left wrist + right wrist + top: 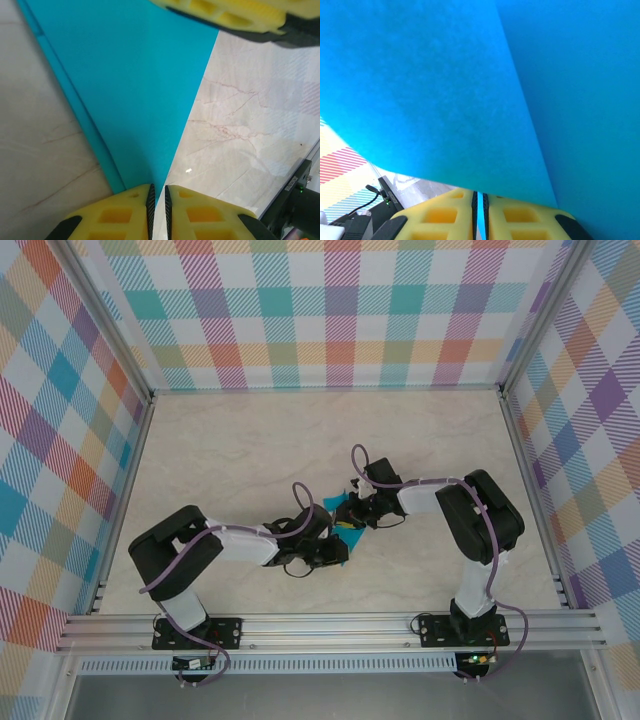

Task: Fold a paper plane with a square sheet of paper (pick it up from the middle)
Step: Fourth fold the wing at the center of the table.

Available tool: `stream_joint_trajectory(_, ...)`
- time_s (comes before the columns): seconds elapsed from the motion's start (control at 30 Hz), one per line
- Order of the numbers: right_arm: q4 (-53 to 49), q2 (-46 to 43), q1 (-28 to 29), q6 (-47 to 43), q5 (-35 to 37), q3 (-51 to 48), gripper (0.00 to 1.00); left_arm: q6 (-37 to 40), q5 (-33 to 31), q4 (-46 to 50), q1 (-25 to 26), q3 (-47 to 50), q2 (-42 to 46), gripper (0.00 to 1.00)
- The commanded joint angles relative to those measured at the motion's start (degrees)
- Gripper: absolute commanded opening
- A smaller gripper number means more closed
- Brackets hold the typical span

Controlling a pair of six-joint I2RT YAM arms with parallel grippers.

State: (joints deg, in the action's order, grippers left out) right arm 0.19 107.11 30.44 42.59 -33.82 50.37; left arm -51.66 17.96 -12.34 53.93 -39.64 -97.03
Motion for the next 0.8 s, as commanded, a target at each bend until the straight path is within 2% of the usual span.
stream_joint_trajectory(0.0,-8.4,6.3,0.2,0.0,9.2,-3.5,0.15,0.9,2.6,9.1,1.9,2.5,1.6,0.16)
stream_joint_trajectory(0.13,-6.0,5.7,0.2,3.2,8.8,-5.3,0.15,-0.8,0.9,6.2,2.6,6.1,6.7,0.13)
stream_joint_trajectory(0.27,-4.7,5.2,1.2,7.1,10.2,-6.4,0.16,-2.8,-7.6,8.6,2.1,10.4,17.2,0.13)
stream_joint_trajectory(0.4,-2.8,3.7,2.2,11.5,11.5,-7.8,0.16,-4.8,-12.1,12.6,-0.1,13.2,26.0,0.16)
stream_joint_trajectory(0.57,-2.3,0.9,4.7,17.3,14.4,-9.0,0.16,-4.3,-11.3,14.1,-3.5,14.4,31.1,0.19)
stream_joint_trajectory(0.77,-2.1,-3.7,6.6,21.7,16.6,-10.6,0.17,-3.4,-9.3,10.8,-4.5,11.3,29.2,0.22)
